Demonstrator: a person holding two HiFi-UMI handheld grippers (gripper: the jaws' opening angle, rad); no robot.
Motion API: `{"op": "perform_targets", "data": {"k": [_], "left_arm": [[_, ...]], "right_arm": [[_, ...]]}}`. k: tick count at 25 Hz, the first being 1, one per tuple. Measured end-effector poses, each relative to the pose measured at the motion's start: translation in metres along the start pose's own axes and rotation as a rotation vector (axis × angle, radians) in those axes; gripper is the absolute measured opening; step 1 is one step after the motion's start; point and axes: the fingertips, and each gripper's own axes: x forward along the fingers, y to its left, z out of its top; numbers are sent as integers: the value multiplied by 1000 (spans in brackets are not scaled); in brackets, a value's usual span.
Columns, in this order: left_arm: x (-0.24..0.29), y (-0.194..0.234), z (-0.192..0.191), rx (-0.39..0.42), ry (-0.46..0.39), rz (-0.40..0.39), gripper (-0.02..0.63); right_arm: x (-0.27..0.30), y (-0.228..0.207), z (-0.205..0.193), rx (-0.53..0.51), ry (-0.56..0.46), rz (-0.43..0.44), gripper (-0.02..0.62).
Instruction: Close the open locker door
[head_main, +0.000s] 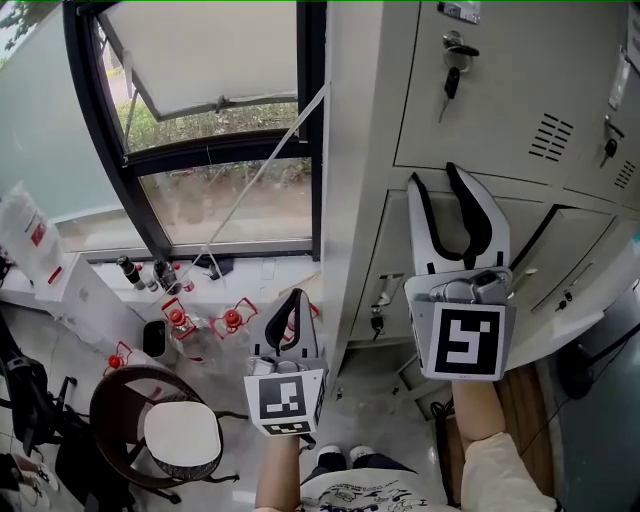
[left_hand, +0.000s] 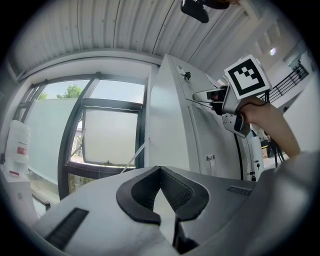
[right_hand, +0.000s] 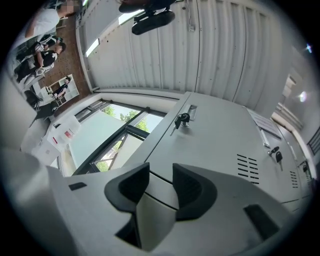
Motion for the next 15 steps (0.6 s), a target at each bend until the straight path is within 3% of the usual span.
{"op": "perform_targets", "data": {"k": [10,15], "left_arm": [[0,-17,-5,-23,4,-90,3],[-2,-34,-11,-25,9,-126,3]], "right_arm": [[-51,-40,-17,-39,91,-120,140],[-95,-71,-44,-28,182,-198,140]]}}
